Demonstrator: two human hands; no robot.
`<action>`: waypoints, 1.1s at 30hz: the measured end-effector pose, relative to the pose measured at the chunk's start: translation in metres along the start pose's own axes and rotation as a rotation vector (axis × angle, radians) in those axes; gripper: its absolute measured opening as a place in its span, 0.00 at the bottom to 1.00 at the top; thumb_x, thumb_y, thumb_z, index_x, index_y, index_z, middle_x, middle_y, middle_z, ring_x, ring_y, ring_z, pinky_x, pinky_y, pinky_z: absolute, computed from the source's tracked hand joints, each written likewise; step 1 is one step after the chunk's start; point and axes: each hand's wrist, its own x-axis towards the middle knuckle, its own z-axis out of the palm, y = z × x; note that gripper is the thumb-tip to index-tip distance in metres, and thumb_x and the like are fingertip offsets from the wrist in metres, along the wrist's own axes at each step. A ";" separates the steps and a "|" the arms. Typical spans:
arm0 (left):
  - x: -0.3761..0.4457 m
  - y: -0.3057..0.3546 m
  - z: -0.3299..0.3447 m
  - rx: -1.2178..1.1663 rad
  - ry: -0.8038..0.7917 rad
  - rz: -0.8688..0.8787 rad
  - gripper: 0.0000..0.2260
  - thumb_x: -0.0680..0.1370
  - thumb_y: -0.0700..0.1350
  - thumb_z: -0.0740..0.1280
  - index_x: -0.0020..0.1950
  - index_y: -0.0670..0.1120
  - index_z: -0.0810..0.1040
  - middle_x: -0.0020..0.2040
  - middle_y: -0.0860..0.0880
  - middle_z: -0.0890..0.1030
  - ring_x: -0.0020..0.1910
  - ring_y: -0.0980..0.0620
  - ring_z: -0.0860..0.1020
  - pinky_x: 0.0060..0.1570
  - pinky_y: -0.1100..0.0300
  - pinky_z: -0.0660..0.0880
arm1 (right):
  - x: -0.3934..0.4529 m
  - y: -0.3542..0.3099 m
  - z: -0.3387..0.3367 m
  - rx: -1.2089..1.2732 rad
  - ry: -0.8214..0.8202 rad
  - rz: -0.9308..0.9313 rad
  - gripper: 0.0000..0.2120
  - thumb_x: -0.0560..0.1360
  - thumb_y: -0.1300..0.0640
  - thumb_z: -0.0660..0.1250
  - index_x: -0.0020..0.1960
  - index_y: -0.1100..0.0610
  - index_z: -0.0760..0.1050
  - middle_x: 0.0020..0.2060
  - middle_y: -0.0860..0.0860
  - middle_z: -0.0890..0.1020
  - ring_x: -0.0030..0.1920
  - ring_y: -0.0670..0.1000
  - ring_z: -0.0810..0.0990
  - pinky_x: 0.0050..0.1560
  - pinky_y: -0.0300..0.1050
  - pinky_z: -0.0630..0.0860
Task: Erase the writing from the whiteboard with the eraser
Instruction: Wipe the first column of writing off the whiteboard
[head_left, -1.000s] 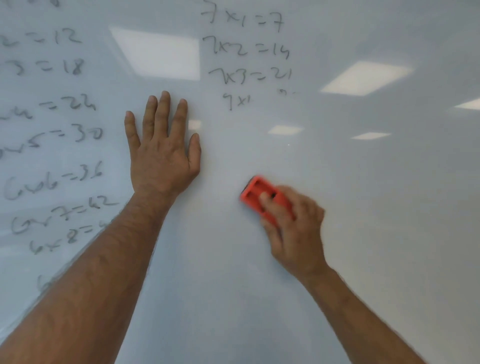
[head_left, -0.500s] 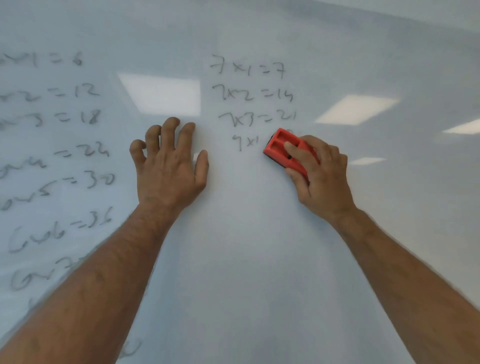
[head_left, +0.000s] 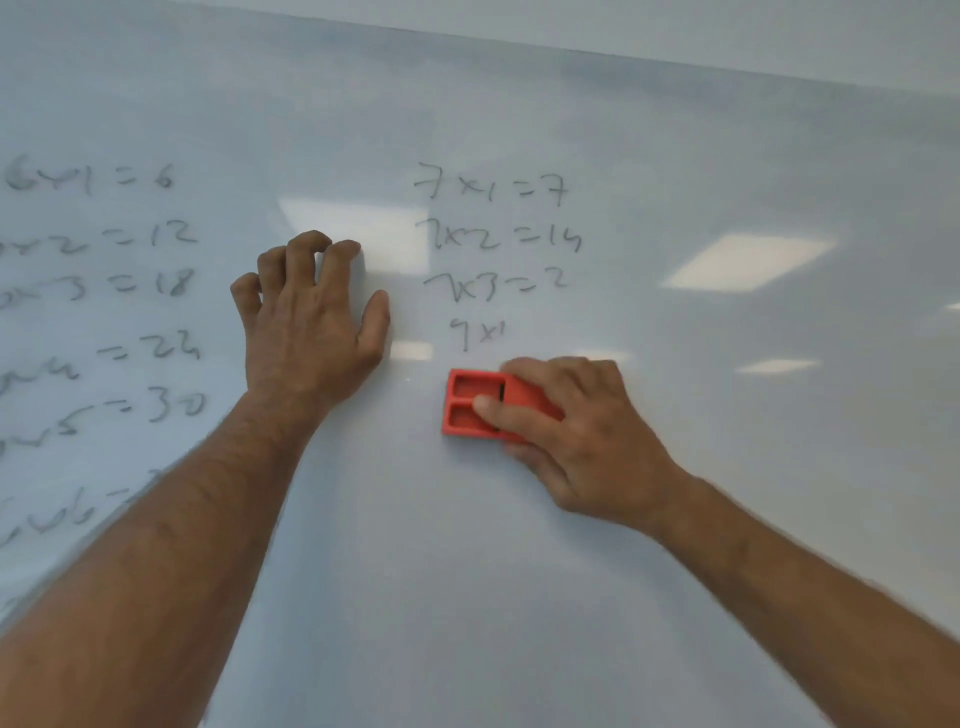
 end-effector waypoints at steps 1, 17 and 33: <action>0.004 -0.001 0.000 0.001 0.000 0.003 0.23 0.76 0.56 0.59 0.68 0.47 0.71 0.67 0.45 0.71 0.65 0.40 0.66 0.63 0.42 0.62 | -0.001 -0.007 0.002 0.002 -0.036 -0.074 0.17 0.79 0.48 0.67 0.67 0.48 0.82 0.64 0.58 0.82 0.53 0.62 0.82 0.53 0.57 0.77; 0.056 -0.031 0.008 0.025 -0.108 0.041 0.33 0.79 0.66 0.52 0.79 0.50 0.58 0.82 0.46 0.55 0.81 0.46 0.50 0.77 0.40 0.45 | 0.093 0.109 0.002 -0.174 0.192 0.689 0.23 0.82 0.48 0.65 0.77 0.48 0.71 0.72 0.57 0.72 0.64 0.66 0.73 0.63 0.61 0.70; 0.057 -0.033 0.008 0.099 -0.165 0.017 0.35 0.80 0.68 0.47 0.83 0.52 0.47 0.83 0.47 0.46 0.81 0.49 0.43 0.77 0.39 0.40 | 0.130 0.083 0.015 -0.197 0.169 0.493 0.23 0.82 0.47 0.65 0.76 0.47 0.72 0.71 0.57 0.74 0.64 0.66 0.75 0.61 0.61 0.72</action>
